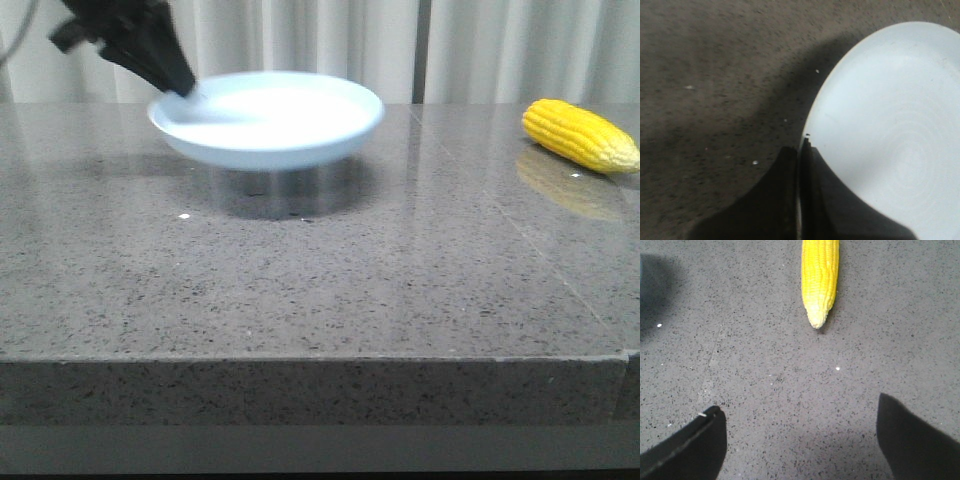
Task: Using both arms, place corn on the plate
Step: 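Slide the plate with the left gripper toward the table center, release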
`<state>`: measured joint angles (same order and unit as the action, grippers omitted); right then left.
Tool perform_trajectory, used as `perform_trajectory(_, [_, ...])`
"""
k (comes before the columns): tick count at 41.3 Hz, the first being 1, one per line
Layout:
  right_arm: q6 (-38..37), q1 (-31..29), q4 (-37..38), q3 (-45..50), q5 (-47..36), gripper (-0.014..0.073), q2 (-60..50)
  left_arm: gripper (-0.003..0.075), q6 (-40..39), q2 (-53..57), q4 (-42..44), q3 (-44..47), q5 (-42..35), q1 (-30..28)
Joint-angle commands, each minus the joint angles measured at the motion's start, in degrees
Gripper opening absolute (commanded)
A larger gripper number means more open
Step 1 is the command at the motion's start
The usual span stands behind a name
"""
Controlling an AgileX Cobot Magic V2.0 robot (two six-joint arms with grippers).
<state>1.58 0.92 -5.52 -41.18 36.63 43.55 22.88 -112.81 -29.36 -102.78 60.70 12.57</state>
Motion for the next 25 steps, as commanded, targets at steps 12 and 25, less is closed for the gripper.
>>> perform_trajectory(12, [0.63,-0.28,-0.27,-1.74,-4.01,0.0633,0.11,0.0073,-0.89,-0.64,-2.71,-1.91,-3.09,3.84])
perform_trajectory(25, [0.63,-0.28,-0.27,-1.74,-4.01,0.0633,0.11,0.043,-2.4,0.42,-0.76,-3.6,-1.15,3.0])
